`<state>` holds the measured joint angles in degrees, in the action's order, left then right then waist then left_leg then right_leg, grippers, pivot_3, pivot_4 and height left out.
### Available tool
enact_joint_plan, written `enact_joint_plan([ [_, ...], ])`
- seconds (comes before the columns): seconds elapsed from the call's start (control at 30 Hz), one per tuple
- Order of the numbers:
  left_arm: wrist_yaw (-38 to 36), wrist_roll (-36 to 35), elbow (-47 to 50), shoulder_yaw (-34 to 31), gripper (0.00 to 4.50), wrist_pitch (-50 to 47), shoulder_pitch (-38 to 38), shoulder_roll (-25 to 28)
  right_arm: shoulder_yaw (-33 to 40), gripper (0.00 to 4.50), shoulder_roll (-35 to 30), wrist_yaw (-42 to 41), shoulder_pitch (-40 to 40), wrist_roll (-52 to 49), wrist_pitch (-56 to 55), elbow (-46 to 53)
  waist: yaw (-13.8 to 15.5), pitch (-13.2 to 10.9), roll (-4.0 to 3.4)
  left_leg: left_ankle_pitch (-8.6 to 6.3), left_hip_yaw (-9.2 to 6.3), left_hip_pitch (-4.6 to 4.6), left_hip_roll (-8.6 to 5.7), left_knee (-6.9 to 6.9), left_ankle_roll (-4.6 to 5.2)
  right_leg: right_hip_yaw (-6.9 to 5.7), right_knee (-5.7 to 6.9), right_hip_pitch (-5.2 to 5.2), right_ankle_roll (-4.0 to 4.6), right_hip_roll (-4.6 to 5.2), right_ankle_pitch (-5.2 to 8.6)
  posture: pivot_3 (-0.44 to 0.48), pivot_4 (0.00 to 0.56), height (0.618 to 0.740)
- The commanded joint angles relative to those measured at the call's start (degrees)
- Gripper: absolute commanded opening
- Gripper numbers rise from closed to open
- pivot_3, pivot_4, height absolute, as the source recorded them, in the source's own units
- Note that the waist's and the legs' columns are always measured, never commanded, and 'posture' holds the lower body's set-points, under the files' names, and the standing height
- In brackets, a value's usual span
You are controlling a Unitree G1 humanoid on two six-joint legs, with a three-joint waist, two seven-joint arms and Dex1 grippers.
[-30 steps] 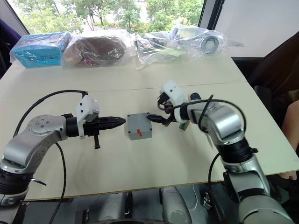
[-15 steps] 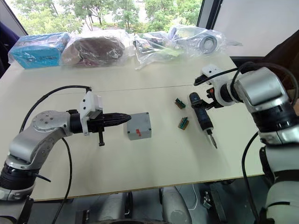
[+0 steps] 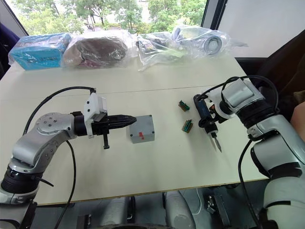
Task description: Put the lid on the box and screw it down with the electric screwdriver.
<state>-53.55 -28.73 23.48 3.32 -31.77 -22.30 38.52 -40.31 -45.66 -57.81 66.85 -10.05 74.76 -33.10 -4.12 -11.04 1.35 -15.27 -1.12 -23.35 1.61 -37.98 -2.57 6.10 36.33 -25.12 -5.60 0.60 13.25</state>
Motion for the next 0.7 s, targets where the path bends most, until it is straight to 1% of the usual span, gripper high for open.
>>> enact_joint_plan([
  [0.03,0.62,-0.02,2.21,-0.88,0.0,1.2,0.43,0.0,-1.64,3.81,1.82,-3.01,0.87,2.45,-2.74,-2.95,0.01,0.01,0.01,0.0,0.0,0.0,0.0,-0.02,0.0,0.0,0.0,0.01,0.0,0.0,0.0,0.0,0.15,0.74],
  [0.07,0.72,0.03,2.32,-0.91,0.0,1.23,0.54,0.06,-1.58,3.39,2.18,-3.54,0.97,2.97,-2.88,-3.34,0.03,0.01,0.01,0.0,0.0,0.0,0.0,-0.03,0.0,0.0,0.0,0.02,0.0,0.0,0.0,0.0,0.15,0.74],
  [0.1,0.77,0.05,2.34,-1.0,0.0,1.25,0.61,0.14,-1.5,3.17,2.53,-4.1,1.14,3.45,-3.11,-3.64,0.02,0.01,0.01,0.0,-0.01,0.0,0.0,-0.04,0.0,-0.01,0.0,0.02,0.0,0.0,0.0,0.0,0.15,0.74],
  [0.2,0.81,0.03,2.45,-1.25,0.0,1.3,0.96,0.49,-0.86,2.15,3.43,-5.1,2.09,4.86,-3.58,-4.63,-0.1,0.01,0.01,0.0,-0.01,0.02,0.01,-0.04,0.0,-0.01,0.02,0.02,0.0,-0.01,-0.01,0.0,0.15,0.74],
  [0.23,0.8,-0.01,2.47,-1.32,0.0,1.25,1.0,0.6,-0.3,1.99,3.62,-5.11,2.66,5.29,-3.72,-5.16,-0.11,0.02,0.01,0.0,-0.01,0.03,0.02,-0.04,0.0,-0.01,0.04,0.02,-0.01,-0.03,-0.01,0.0,0.15,0.74],
  [0.33,0.58,-0.06,2.51,-1.41,0.0,1.07,1.1,1.08,2.05,1.83,3.52,-4.62,4.24,6.35,-4.19,-6.13,-0.09,0.01,0.01,0.0,-0.02,0.03,0.02,-0.04,0.0,-0.02,0.1,0.01,-0.01,-0.03,-0.01,0.0,0.15,0.74],
  [0.43,-0.09,-0.33,2.1,-1.75,0.0,1.18,1.22,1.79,5.75,1.83,2.93,-3.51,5.8,6.56,-3.87,-5.54,-0.08,-0.06,-0.12,0.0,-0.01,0.03,0.01,-0.04,0.0,-0.01,0.12,-0.01,-0.01,-0.02,-0.01,0.0,0.15,0.74],
  [0.5,-0.86,-0.4,1.01,-1.77,0.0,1.16,0.75,2.26,10.26,1.82,1.46,-2.7,5.6,5.49,-5.03,-0.45,0.0,-0.17,-0.28,0.0,-0.01,0.0,0.0,-0.04,0.0,-0.01,0.13,-0.06,-0.01,-0.02,-0.01,0.0,0.15,0.74],
  [0.53,-1.48,-0.46,0.59,-1.91,0.0,1.27,0.77,2.69,12.73,1.82,0.79,-2.25,4.61,4.79,-6.49,3.58,0.02,-0.22,-0.35,0.0,-0.01,-0.03,0.0,-0.04,0.0,-0.01,0.16,-0.11,-0.02,-0.02,-0.01,0.0,0.15,0.74],
  [0.6,-2.54,-0.41,-0.1,-1.98,0.0,1.42,0.94,3.52,22.17,1.82,2.34,-0.39,3.13,0.37,-4.38,10.56,0.07,-0.23,-0.37,0.0,-0.02,-0.11,-0.01,-0.02,0.0,-0.01,0.28,-0.26,-0.03,-0.02,0.0,0.0,0.15,0.74],
  [0.67,-3.57,-0.14,-0.82,-2.14,0.0,1.83,1.33,4.43,33.34,1.82,6.01,3.26,-0.57,-4.37,-9.14,19.7,-0.02,-0.21,-0.35,0.0,-0.03,-0.11,-0.01,-0.01,0.0,-0.01,0.44,-0.31,-0.03,-0.02,0.01,0.0,0.15,0.74],
  [0.7,-3.68,0.15,-1.2,-1.89,0.0,1.92,1.43,4.54,38.58,1.82,8.75,6.43,-2.58,-5.94,-11.61,23.74,-0.07,-0.21,-0.33,0.0,-0.06,-0.1,0.0,0.03,0.0,-0.02,0.49,-0.33,-0.04,-0.04,0.02,0.0,0.15,0.74],
])
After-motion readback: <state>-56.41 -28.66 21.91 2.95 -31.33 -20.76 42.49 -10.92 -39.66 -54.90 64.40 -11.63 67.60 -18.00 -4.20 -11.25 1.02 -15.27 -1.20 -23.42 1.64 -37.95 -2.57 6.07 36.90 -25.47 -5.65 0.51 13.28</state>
